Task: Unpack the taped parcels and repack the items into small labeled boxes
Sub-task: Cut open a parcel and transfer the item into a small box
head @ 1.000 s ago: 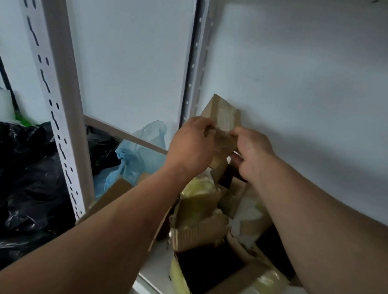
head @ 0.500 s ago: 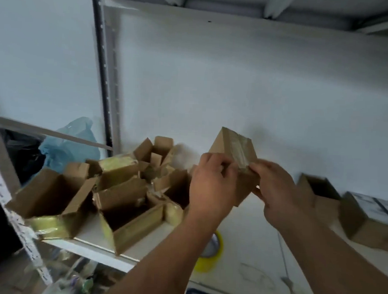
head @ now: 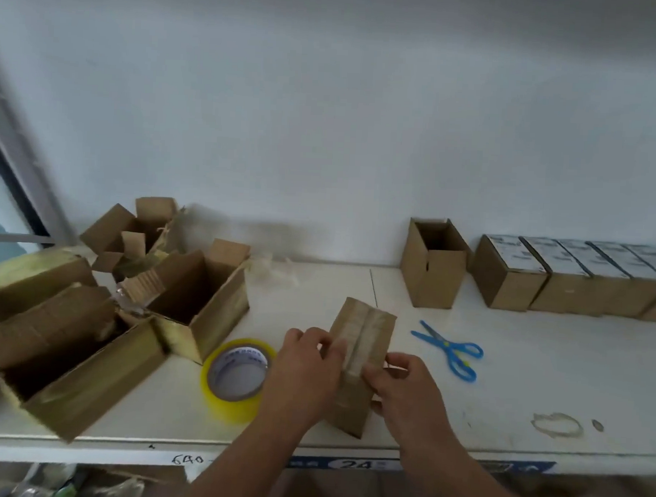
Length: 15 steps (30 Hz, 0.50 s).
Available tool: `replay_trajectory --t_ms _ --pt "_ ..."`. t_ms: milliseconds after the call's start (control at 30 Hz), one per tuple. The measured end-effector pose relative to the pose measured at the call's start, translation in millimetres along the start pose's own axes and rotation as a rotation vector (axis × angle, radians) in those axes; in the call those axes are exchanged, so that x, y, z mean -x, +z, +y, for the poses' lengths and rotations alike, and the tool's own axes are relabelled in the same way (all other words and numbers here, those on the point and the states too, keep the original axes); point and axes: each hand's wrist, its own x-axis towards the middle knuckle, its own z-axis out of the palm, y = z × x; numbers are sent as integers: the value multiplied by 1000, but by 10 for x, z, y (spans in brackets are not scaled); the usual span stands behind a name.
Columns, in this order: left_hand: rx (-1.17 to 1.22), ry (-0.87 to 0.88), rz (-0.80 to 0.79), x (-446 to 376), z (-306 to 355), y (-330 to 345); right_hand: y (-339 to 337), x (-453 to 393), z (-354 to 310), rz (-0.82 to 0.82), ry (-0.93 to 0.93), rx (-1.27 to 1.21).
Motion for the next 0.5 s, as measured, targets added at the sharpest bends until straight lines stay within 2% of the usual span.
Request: replay_trajectory --t_ms 167,233,333,400,500 --pt "-136 -26 -35 -85 -33 3 -76 -19 30 -135 86 5" --pt "-208 -12 -67 -80 -15 -16 -215 -81 29 -142 126 70" --pt "-315 30 -81 -67 29 -40 -462 -310 145 -32 45 450" --pt "-363 39 -87 -79 52 -31 -562 -420 218 -29 3 720" --pt "-485 78 -130 -84 90 1 -645 -507 365 -74 -3 975"
